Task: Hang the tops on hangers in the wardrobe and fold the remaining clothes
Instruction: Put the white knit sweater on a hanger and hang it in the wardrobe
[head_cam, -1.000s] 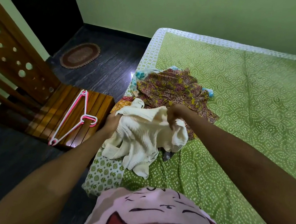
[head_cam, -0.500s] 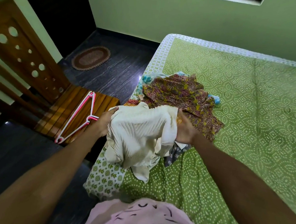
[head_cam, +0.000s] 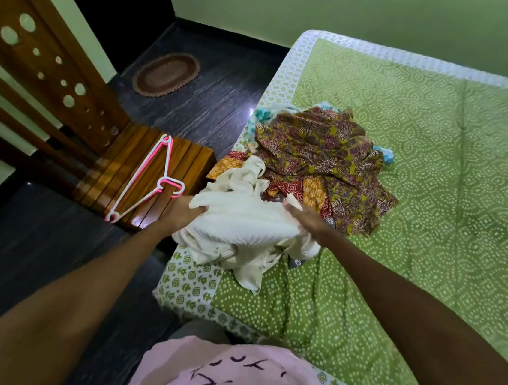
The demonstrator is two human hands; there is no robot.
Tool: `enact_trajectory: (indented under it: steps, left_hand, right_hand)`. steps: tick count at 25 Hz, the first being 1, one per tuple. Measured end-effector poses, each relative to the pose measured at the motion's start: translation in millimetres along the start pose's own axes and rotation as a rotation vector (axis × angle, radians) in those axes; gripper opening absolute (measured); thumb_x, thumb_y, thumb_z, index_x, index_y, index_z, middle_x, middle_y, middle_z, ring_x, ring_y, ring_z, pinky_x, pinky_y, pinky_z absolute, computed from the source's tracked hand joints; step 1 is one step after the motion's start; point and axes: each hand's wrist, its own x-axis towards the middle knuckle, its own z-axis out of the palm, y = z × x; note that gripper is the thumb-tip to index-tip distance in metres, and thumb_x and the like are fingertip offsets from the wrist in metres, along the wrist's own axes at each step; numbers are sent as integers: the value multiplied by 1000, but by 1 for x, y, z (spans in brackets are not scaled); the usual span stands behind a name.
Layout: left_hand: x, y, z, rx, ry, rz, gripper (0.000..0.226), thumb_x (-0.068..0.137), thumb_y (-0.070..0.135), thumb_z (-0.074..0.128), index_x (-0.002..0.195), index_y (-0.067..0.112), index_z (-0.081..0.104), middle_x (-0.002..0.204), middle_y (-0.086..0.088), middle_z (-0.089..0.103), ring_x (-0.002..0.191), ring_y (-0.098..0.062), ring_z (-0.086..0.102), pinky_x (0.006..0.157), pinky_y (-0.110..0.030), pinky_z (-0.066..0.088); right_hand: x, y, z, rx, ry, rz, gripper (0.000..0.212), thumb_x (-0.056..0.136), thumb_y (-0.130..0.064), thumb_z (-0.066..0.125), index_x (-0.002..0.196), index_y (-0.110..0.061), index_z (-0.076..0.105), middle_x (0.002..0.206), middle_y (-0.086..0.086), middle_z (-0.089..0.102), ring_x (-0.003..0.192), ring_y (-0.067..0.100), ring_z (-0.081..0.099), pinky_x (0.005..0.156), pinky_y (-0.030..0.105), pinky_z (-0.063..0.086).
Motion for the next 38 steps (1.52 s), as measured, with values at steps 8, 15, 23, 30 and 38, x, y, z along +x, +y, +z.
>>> enact_trajectory:
  steps: [8, 15, 23, 30, 38]
  left_hand:
    - [28, -20, 19, -295, 117, -92, 33, 95, 20, 54, 122, 3, 57, 123, -16, 60, 117, -31, 54, 96, -37, 44]
    - [48, -22, 9, -161, -108, -349, 45, 93, 39, 53, 119, 3, 58, 112, -12, 62, 112, -28, 55, 86, -31, 41]
    - [41, -53, -26, -35, -893, -818, 48, 87, 41, 60, 123, 10, 58, 116, -15, 64, 102, -28, 60, 86, -36, 49]
    - [70, -94, -14, -164, -216, -403, 34, 86, 11, 66, 114, -6, 60, 112, -16, 63, 107, -32, 60, 85, -37, 48]
    - [156, -107, -6, 10, -112, -187, 21, 89, 13, 62, 105, 0, 63, 103, -19, 64, 97, -27, 60, 81, -35, 47]
  right_hand:
    - [4, 15, -11, -227, -18, 115, 22, 85, -4, 64, 106, 0, 59, 83, 2, 61, 66, 7, 59, 50, 9, 41]
    - [15, 11, 32, -91, 95, 52, 27, 90, -12, 59, 109, 6, 61, 109, 18, 64, 98, 30, 61, 85, 39, 47]
    - [32, -7, 26, -329, -622, 801, 27, 88, -25, 63, 107, -5, 65, 92, 6, 71, 84, 17, 68, 72, 28, 55]
    - [91, 14, 32, -678, -21, 279, 40, 69, -14, 79, 63, -16, 40, 68, -1, 39, 61, 9, 36, 49, 21, 25]
    - [168, -11, 16, -880, 291, 261, 35, 84, -12, 63, 116, 3, 58, 109, 16, 60, 98, 27, 56, 76, 28, 48]
